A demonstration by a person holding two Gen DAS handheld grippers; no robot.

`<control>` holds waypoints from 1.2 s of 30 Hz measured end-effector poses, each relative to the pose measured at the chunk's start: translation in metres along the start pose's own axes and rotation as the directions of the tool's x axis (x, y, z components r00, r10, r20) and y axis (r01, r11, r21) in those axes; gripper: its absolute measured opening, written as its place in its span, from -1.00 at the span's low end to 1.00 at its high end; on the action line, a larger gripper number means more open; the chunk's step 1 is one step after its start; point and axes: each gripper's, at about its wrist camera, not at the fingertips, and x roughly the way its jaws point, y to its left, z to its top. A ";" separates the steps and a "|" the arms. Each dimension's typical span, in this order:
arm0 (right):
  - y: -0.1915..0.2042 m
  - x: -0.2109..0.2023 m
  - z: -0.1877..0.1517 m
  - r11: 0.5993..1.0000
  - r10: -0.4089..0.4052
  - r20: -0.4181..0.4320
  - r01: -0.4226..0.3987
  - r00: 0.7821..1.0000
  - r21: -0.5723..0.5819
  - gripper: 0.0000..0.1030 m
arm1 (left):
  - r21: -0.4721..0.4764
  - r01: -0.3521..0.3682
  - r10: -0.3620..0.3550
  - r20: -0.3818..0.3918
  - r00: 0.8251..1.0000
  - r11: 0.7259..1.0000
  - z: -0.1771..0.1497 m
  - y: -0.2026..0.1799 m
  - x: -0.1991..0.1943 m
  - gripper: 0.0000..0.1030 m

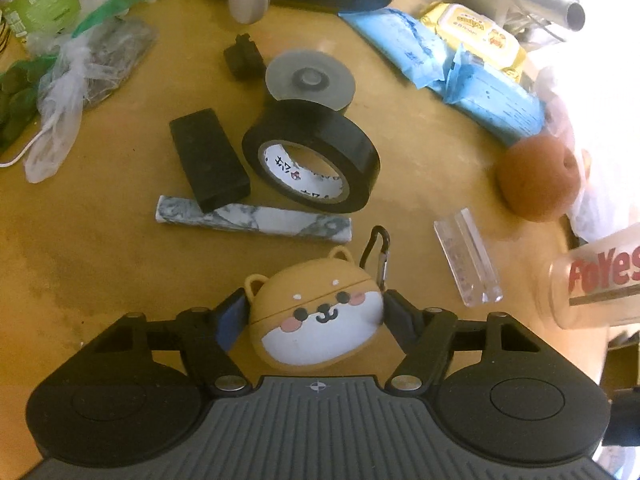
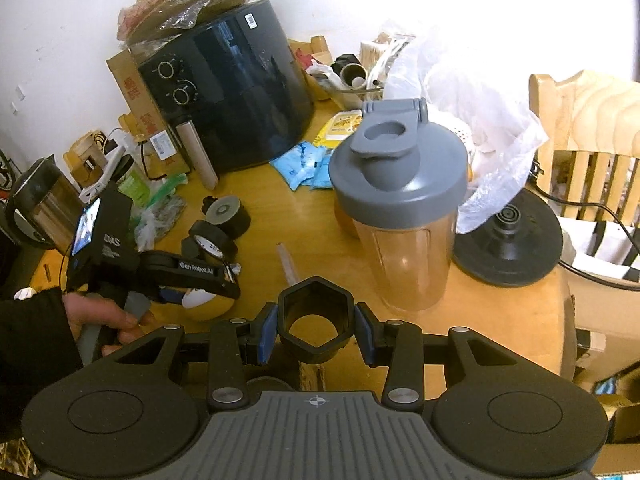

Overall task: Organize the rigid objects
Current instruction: 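Carry the dog case and hexagonal cup over the cardboard box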

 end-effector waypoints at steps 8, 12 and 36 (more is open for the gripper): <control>0.006 0.003 -0.004 0.999 0.029 -0.021 -0.029 0.999 -0.018 -0.15 | 0.022 0.017 -0.018 0.024 1.000 1.000 -0.007 0.002 -0.021 0.35; 0.011 0.005 -0.005 0.999 0.043 -0.036 -0.044 0.998 -0.025 -0.15 | 0.024 0.028 -0.030 0.052 0.998 0.999 -0.012 0.003 -0.037 0.35; 0.035 0.006 -0.020 0.981 0.150 -0.105 -0.161 0.983 -0.111 -0.15 | 0.077 0.026 -0.040 0.185 0.982 0.997 -0.079 -0.003 -0.130 0.35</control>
